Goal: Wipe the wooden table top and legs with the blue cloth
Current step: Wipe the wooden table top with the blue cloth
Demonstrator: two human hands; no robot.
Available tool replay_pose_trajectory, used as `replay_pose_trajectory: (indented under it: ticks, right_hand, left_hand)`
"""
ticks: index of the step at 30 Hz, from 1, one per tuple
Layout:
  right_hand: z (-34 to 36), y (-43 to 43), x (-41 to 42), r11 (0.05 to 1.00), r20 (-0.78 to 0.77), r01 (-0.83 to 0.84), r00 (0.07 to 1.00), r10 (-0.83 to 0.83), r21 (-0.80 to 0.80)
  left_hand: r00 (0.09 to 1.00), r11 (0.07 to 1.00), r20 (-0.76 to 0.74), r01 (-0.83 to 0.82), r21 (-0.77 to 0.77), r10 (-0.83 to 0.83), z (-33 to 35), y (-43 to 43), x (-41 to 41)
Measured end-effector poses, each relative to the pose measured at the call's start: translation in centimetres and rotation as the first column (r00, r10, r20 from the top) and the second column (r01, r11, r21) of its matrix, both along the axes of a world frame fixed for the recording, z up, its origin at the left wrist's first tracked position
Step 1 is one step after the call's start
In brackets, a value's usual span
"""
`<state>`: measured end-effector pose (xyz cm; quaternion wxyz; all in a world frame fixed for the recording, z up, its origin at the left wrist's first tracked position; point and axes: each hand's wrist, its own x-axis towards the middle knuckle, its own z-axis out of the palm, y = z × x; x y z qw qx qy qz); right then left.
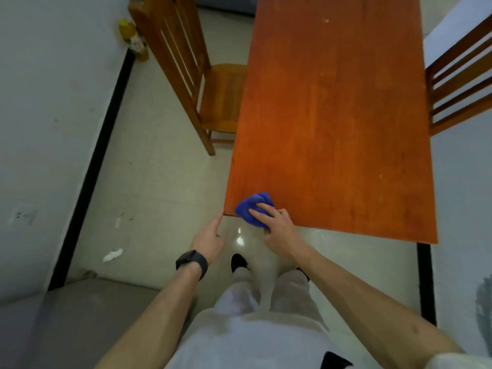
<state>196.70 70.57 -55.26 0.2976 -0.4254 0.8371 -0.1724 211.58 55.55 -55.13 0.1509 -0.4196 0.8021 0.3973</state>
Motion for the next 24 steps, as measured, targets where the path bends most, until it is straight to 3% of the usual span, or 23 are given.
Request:
replay_pose_trajectory:
  ticks: [6, 10, 13, 17, 24]
  right_hand:
    - [2.8, -0.5, 2.9, 0.975, 0.269, -0.195, 0.950, 0.160, 0.107]
    - [4.3, 2.4, 4.3, 0.993, 0.435, 0.071, 0.894, -0.105, 0.094]
    - [5.3, 6.2, 3.7, 0.962, 0.494, 0.268, 0.829, -0.261, 0.058]
    - [7.5, 11.6, 1.7, 0.906, 0.574, 0.423, 0.746, -0.339, -0.016]
    - [8.6, 21.0, 0.8, 0.828, 0.647, 0.560, 0.643, -0.410, -0.032]
  left_hand:
    - [0.996, 0.986, 0.033, -0.084, 0.142, 0.080, 1.0, 2.0, 0.3]
    - [0.993, 0.960, 0.032, -0.121, 0.252, 0.117, 2.1, 4.2, 1.1]
    - [0.999, 0.945, -0.008, -0.043, 0.325, 0.048, 3.5, 6.4, 1.4]
    - [0.993, 0.866, -0.062, -0.060, 0.497, 0.104, 6.1, 9.6, 0.2]
    - [0.967, 0.817, -0.186, -0.037, 0.575, 0.174, 10.2, 17.5, -2.4]
